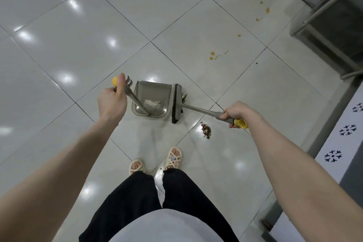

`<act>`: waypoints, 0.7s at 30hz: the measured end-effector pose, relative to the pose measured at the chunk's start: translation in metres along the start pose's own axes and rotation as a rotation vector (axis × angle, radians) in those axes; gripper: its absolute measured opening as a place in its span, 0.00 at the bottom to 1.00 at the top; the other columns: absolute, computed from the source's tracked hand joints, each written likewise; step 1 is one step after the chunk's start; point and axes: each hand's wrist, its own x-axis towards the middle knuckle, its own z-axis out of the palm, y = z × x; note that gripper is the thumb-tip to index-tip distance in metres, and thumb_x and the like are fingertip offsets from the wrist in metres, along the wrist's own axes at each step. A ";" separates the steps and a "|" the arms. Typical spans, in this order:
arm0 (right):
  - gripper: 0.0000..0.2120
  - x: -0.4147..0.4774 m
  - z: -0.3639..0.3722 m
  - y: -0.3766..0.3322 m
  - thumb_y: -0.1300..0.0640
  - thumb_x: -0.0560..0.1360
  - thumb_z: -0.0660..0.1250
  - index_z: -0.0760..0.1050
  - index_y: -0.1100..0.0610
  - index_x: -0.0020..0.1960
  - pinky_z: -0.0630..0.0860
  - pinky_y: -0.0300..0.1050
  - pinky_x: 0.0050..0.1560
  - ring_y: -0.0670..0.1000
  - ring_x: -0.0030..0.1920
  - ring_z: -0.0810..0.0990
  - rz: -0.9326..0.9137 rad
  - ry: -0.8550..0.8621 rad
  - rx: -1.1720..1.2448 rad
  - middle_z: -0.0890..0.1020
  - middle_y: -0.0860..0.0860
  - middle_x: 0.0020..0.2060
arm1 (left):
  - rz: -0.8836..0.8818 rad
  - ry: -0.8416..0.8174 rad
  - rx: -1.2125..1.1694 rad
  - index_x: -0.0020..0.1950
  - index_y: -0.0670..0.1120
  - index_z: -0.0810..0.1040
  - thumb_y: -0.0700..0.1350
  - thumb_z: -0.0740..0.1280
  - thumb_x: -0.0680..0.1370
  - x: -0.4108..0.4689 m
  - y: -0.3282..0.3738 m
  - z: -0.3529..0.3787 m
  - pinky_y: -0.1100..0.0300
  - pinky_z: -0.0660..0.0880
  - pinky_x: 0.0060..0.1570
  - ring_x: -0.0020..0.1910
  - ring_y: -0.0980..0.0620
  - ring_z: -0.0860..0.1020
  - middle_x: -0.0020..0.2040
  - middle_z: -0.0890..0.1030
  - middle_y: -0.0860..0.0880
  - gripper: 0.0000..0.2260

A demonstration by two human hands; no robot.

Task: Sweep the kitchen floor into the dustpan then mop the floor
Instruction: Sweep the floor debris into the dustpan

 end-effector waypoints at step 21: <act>0.08 -0.112 0.036 0.042 0.65 0.72 0.69 0.77 0.66 0.51 0.70 0.35 0.20 0.51 0.22 0.75 0.189 0.219 0.694 0.79 0.60 0.32 | 0.359 -0.438 0.282 0.38 0.44 0.71 0.75 0.51 0.65 0.091 0.113 0.017 0.52 0.71 0.37 0.33 0.47 0.69 0.34 0.69 0.43 0.34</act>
